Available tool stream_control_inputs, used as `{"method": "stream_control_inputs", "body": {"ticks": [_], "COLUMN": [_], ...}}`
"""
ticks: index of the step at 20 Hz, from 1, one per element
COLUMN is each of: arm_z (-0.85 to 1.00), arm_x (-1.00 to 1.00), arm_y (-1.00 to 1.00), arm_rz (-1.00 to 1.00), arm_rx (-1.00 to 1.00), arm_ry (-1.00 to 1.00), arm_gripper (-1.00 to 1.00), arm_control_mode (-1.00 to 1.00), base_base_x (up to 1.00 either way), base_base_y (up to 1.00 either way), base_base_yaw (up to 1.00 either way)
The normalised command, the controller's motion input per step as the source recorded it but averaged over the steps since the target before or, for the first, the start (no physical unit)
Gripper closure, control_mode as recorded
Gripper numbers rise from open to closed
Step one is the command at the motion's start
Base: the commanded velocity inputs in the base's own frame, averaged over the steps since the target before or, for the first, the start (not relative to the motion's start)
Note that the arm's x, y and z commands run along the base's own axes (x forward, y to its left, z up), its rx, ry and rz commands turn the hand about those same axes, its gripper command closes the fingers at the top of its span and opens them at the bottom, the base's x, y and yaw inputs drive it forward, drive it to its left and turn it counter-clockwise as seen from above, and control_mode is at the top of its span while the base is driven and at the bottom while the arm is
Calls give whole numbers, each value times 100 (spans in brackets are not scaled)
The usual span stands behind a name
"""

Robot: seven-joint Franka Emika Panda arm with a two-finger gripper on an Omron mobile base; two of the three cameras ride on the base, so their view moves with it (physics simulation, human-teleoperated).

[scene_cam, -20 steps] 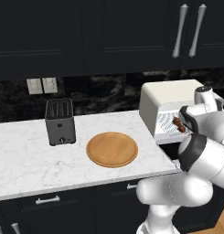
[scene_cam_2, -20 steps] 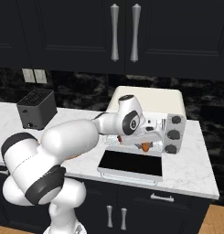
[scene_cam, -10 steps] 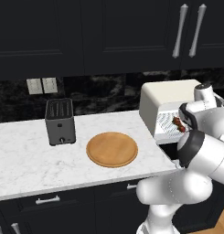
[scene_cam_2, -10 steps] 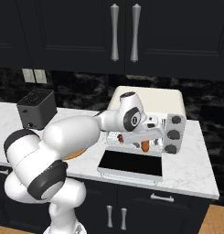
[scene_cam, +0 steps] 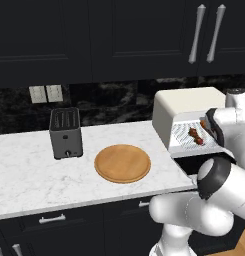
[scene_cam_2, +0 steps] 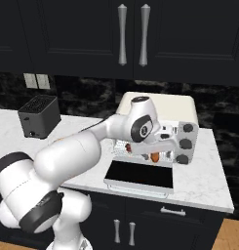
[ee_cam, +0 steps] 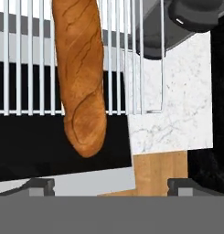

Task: Pick up the kebab skewer and baguette bread, and place them inside the toaster oven. Close the toaster oven door and start by setting the timer.

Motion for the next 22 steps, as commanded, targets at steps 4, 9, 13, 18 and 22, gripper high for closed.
{"method": "stream_control_inputs", "body": {"ticks": [4,9,13,18,22], "arm_z": [8,-5,-36,-49,-20], "arm_x": [-61,-33,-1,4,7], "arm_y": [-5,-5,-26,0,1], "arm_rz": [-1,-2,0,0,0], "arm_rx": [11,10,17,24,15], "arm_ry": [-6,-3,0,0,0], "arm_gripper": [-100,-100,-100,-100,-100], "arm_control_mode": [-100,-100,-100,-100,-100], "base_base_x": [0,0,0,0,0], "base_base_y": [0,0,0,0,0], "base_base_yaw": [0,0,0,0,0]}}
